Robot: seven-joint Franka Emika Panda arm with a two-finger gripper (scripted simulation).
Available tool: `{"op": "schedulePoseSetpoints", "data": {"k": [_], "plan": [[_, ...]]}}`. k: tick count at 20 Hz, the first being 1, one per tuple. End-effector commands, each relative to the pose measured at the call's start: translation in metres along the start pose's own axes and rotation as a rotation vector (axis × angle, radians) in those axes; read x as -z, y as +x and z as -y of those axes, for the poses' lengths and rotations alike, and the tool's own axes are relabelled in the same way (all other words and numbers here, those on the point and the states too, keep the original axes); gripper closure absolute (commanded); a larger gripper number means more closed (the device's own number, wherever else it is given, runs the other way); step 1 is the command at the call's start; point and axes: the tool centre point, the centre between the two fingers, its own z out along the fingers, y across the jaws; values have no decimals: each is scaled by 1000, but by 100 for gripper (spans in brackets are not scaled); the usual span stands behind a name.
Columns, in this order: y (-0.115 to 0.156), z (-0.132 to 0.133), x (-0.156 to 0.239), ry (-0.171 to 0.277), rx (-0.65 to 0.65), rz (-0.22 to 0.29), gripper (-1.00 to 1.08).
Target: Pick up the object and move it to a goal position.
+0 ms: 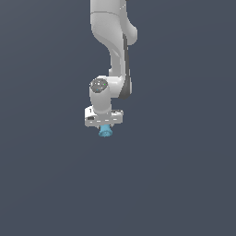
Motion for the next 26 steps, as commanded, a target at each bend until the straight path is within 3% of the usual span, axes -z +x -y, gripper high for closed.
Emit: {"op": "schedulePoseSetpoints", "data": {"k": [1,15,26], "plan": [[0,0,-1,0,0,-1,108],[0,-2,9,0,0,-1,108],[-4,-21,78,0,0,-1,108]]}}
